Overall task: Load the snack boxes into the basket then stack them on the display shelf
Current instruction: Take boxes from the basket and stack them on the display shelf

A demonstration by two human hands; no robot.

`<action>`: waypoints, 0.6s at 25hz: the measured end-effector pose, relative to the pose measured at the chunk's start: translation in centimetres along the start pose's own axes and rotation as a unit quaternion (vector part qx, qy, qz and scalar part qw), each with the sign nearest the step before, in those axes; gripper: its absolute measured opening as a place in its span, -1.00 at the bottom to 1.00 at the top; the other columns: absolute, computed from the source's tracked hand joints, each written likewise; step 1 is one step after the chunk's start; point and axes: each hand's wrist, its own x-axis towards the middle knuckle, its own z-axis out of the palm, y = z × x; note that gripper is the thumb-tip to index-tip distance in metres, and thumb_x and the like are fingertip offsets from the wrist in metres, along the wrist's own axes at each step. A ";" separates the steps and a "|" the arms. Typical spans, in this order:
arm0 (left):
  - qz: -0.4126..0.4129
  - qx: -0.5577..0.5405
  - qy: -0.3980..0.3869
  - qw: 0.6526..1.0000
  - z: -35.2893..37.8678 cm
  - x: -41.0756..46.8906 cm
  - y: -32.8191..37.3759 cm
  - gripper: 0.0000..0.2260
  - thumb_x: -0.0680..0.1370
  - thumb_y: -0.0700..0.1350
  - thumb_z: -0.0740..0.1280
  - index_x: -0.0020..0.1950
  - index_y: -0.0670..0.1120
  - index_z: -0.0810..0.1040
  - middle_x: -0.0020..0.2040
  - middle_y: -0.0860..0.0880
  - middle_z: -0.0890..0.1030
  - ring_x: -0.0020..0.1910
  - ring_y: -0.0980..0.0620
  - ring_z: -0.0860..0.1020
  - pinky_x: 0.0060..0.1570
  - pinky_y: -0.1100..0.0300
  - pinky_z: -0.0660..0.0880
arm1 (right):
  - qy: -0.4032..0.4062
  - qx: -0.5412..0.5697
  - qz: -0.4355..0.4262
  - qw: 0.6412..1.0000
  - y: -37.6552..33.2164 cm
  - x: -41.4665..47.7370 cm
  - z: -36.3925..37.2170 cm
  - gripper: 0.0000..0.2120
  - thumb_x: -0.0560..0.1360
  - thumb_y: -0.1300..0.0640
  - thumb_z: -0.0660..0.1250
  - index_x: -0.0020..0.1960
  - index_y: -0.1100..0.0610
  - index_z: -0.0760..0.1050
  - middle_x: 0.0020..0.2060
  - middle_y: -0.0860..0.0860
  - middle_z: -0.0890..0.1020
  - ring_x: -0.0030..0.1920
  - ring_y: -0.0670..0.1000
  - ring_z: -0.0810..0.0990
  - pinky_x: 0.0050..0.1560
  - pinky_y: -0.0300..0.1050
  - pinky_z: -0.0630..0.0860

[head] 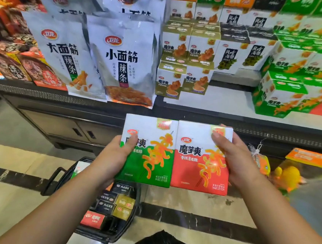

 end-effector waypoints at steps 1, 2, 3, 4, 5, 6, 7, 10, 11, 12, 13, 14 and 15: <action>0.006 -0.007 -0.012 1.000 1.6 0.0 0.6 -0.64 0.54 0.20 0.28 0.19 -0.01 0.50 -0.04 -0.04 0.71 -0.14 -0.05 0.71 -0.13 0.01 0.62 | 0.002 0.004 -0.005 1.000 -1.2 0.1 -1.4 -0.44 0.37 0.08 0.47 0.33 0.05 0.42 0.04 0.17 0.69 -0.03 0.24 0.69 -0.07 0.16 0.62; 0.013 -0.011 -0.027 0.999 3.2 -0.1 1.4 -0.54 0.47 0.25 0.32 0.22 -0.02 0.50 0.00 -0.05 0.71 -0.09 -0.07 0.70 -0.04 -0.06 0.62 | 0.006 0.008 -0.009 1.000 -2.3 0.2 -2.6 -0.49 0.41 0.09 0.45 0.33 0.06 0.42 0.03 0.17 0.69 -0.02 0.24 0.69 -0.07 0.16 0.62; 0.018 -0.014 -0.037 0.999 5.0 -0.1 2.2 -0.44 0.38 0.29 0.35 0.24 -0.03 0.50 0.03 -0.06 0.71 -0.04 -0.09 0.70 0.05 -0.13 0.60 | 0.009 0.010 -0.015 1.000 -3.6 0.3 -4.1 -0.52 0.43 0.10 0.44 0.31 0.07 0.43 0.04 0.17 0.69 -0.02 0.25 0.69 -0.06 0.16 0.63; 0.022 -0.020 -0.044 0.999 6.6 0.0 2.9 -0.38 0.32 0.31 0.37 0.25 -0.04 0.51 0.04 -0.07 0.71 -0.02 -0.11 0.69 0.09 -0.17 0.58 | 0.009 0.008 -0.020 1.000 -4.7 0.4 -5.3 -0.53 0.42 0.09 0.44 0.30 0.07 0.44 0.03 0.17 0.69 -0.02 0.24 0.69 -0.06 0.16 0.62; 0.026 -0.024 -0.052 0.998 8.0 0.0 3.6 -0.37 0.32 0.28 0.38 0.25 -0.07 0.51 0.03 -0.09 0.71 -0.01 -0.13 0.69 0.09 -0.20 0.58 | 0.010 0.004 -0.026 1.000 -5.7 0.5 -6.5 -0.52 0.39 0.06 0.44 0.28 0.06 0.45 0.02 0.16 0.70 -0.03 0.24 0.70 -0.07 0.15 0.62; 0.029 -0.028 -0.062 0.997 9.5 0.1 4.3 -0.39 0.34 0.25 0.37 0.24 -0.11 0.52 0.02 -0.11 0.71 -0.01 -0.15 0.69 0.09 -0.21 0.58 | 0.011 0.002 -0.032 0.999 -6.8 0.5 -7.6 -0.51 0.37 0.05 0.45 0.27 0.06 0.45 0.00 0.16 0.70 -0.06 0.22 0.70 -0.09 0.13 0.62; 0.029 -0.032 -0.073 0.996 10.7 0.3 4.9 -0.41 0.36 0.22 0.37 0.24 -0.15 0.52 0.02 -0.14 0.71 -0.01 -0.17 0.69 0.09 -0.22 0.57 | 0.012 0.003 -0.039 0.999 -7.6 0.5 -8.6 -0.53 0.37 0.05 0.44 0.26 0.05 0.46 -0.02 0.15 0.71 -0.08 0.21 0.71 -0.12 0.11 0.62; 0.025 -0.038 -0.100 0.994 14.3 1.3 6.5 -0.45 0.37 0.17 0.40 0.21 -0.16 0.53 0.01 -0.16 0.71 -0.01 -0.19 0.68 0.10 -0.24 0.56 | 0.024 0.016 -0.058 0.998 -10.1 0.9 -11.4 -0.56 0.38 0.07 0.43 0.23 0.06 0.47 -0.05 0.15 0.71 -0.13 0.19 0.71 -0.16 0.09 0.63; 0.024 -0.039 -0.107 0.993 15.4 1.7 7.0 -0.46 0.36 0.16 0.41 0.21 -0.15 0.53 0.01 -0.15 0.71 -0.02 -0.18 0.69 0.09 -0.22 0.57 | 0.030 0.017 -0.064 0.997 -10.7 1.2 -12.3 -0.54 0.37 0.06 0.43 0.24 0.06 0.47 -0.04 0.15 0.71 -0.12 0.20 0.71 -0.15 0.10 0.62; 0.024 -0.038 -0.117 0.992 16.4 2.1 7.6 -0.46 0.35 0.16 0.43 0.21 -0.14 0.53 0.01 -0.14 0.71 -0.02 -0.17 0.69 0.08 -0.21 0.57 | 0.036 0.016 -0.069 0.997 -11.2 1.5 -13.0 -0.52 0.36 0.05 0.43 0.26 0.07 0.46 -0.03 0.15 0.71 -0.11 0.20 0.71 -0.13 0.10 0.62; 0.022 -0.035 -0.132 0.990 17.5 2.7 8.0 -0.44 0.34 0.16 0.44 0.21 -0.14 0.53 0.02 -0.14 0.71 -0.02 -0.16 0.69 0.08 -0.19 0.58 | 0.046 0.016 -0.074 0.996 -11.6 1.8 -13.8 -0.50 0.36 0.04 0.43 0.27 0.07 0.46 -0.03 0.15 0.71 -0.11 0.20 0.71 -0.14 0.09 0.62; 0.020 -0.033 -0.146 0.989 18.4 3.3 8.3 -0.43 0.32 0.16 0.45 0.22 -0.14 0.53 0.04 -0.14 0.71 -0.02 -0.16 0.69 0.08 -0.18 0.58 | 0.055 0.019 -0.076 0.995 -12.0 2.1 -14.6 -0.51 0.36 0.04 0.43 0.27 0.07 0.47 -0.03 0.15 0.71 -0.12 0.19 0.71 -0.18 0.07 0.63; 0.020 -0.033 -0.158 0.987 19.4 4.0 8.6 -0.43 0.32 0.16 0.46 0.22 -0.13 0.53 0.04 -0.14 0.70 -0.02 -0.15 0.69 0.08 -0.16 0.58 | 0.064 0.025 -0.078 0.995 -12.4 2.5 -15.3 -0.52 0.37 0.05 0.43 0.26 0.07 0.47 -0.04 0.15 0.71 -0.14 0.18 0.71 -0.23 0.05 0.63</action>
